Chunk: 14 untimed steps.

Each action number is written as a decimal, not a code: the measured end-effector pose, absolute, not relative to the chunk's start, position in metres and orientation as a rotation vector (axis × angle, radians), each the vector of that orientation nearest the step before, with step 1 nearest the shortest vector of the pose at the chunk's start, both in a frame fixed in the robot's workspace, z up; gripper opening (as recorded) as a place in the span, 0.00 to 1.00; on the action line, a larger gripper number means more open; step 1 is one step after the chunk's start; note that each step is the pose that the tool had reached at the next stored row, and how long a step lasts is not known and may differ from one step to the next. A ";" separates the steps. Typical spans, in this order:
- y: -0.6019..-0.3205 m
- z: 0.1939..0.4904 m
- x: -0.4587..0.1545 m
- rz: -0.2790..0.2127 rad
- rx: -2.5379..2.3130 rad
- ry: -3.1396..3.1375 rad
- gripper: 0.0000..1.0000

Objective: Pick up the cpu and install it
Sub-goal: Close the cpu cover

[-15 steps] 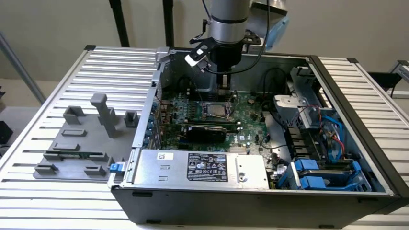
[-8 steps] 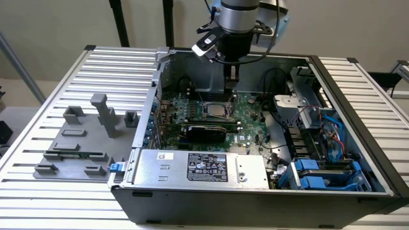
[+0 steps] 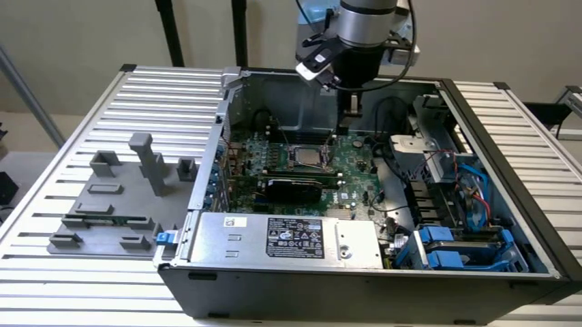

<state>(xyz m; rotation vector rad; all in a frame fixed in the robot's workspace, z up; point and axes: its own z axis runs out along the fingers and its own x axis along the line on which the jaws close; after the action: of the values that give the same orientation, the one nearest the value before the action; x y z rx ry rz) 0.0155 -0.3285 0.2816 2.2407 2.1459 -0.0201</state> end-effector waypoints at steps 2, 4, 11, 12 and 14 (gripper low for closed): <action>-0.330 0.282 0.025 -0.022 2.242 2.147 0.11; -0.330 0.280 0.033 -0.021 2.243 2.148 0.11; -0.331 0.268 0.033 -0.020 2.243 2.148 0.11; -0.331 0.266 0.029 -0.019 2.243 2.148 0.11; -0.330 0.263 0.021 -0.018 2.243 2.148 0.11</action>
<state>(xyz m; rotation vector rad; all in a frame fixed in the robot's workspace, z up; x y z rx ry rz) 0.0206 -0.3298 0.2625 2.2432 2.1484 -0.0185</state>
